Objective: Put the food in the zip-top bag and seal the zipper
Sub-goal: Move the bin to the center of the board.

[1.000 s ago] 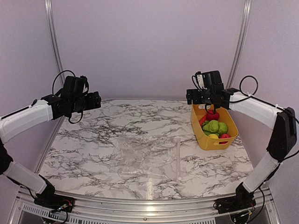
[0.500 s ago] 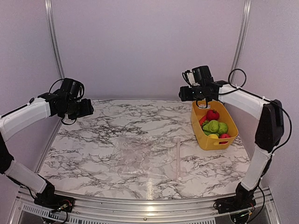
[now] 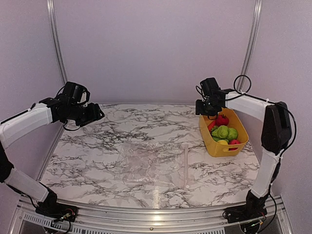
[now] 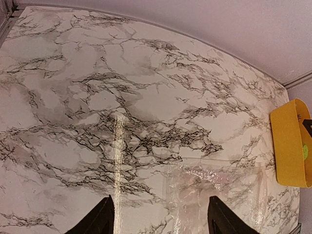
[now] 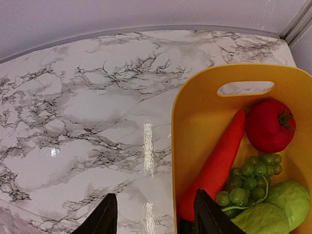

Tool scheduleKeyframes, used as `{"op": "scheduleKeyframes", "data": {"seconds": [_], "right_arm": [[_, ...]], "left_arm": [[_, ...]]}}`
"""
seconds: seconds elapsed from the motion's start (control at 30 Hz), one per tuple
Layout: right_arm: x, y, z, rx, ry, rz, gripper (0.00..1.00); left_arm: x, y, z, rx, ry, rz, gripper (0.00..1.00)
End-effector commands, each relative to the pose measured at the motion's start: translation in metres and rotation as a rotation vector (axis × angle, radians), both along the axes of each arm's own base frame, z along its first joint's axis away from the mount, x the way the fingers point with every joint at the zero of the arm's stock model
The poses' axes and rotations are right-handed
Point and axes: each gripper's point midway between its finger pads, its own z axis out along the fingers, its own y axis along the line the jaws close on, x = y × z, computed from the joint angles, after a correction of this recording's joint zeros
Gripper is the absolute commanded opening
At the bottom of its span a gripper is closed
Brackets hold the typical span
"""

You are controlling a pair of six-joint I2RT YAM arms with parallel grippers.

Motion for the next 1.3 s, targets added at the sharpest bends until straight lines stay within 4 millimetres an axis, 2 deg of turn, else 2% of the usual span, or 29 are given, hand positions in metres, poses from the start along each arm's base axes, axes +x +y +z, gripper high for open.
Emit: {"op": "scheduleKeyframes", "data": {"seconds": [0.0, 0.17, 0.23, 0.33, 0.5, 0.67, 0.8, 0.87, 0.97, 1.07, 1.27], "right_arm": [[-0.012, -0.014, -0.043, 0.003, 0.133, -0.041, 0.48], [-0.017, -0.005, -0.051, 0.029, 0.161, 0.003, 0.24], [-0.018, 0.000, -0.051, 0.043, 0.165, 0.017, 0.16], [-0.019, 0.012, -0.048, 0.051, 0.163, 0.037, 0.11], [-0.022, 0.043, -0.047, 0.087, 0.170, 0.076, 0.10], [-0.023, 0.078, -0.054, 0.109, 0.185, 0.124, 0.10], [-0.023, 0.086, -0.051, 0.100, 0.197, 0.127, 0.15], [-0.025, 0.083, -0.037, 0.091, 0.186, 0.128, 0.20], [-0.032, 0.077, -0.003, 0.101, 0.117, 0.146, 0.32], [-0.049, 0.071, 0.020, 0.115, 0.080, 0.181, 0.40], [-0.112, 0.086, 0.032, 0.302, 0.116, 0.339, 0.37]], "left_arm": [[-0.007, -0.013, -0.005, -0.066, 0.028, -0.041, 0.67], [-0.011, -0.015, -0.010, -0.083, 0.032, -0.052, 0.64], [-0.013, -0.018, -0.012, -0.092, 0.040, -0.063, 0.64], [-0.014, -0.020, -0.016, -0.094, 0.051, -0.073, 0.63], [-0.016, -0.022, -0.018, -0.097, 0.057, -0.084, 0.63], [-0.018, -0.023, -0.020, -0.100, 0.060, -0.092, 0.63], [-0.017, -0.025, -0.021, -0.102, 0.061, -0.095, 0.63], [-0.017, -0.026, -0.020, -0.104, 0.054, -0.098, 0.63], [-0.015, -0.028, -0.016, -0.105, 0.034, -0.105, 0.63], [-0.016, -0.033, -0.014, -0.106, 0.021, -0.121, 0.63], [-0.023, -0.055, -0.013, -0.101, -0.002, -0.214, 0.61]]}}
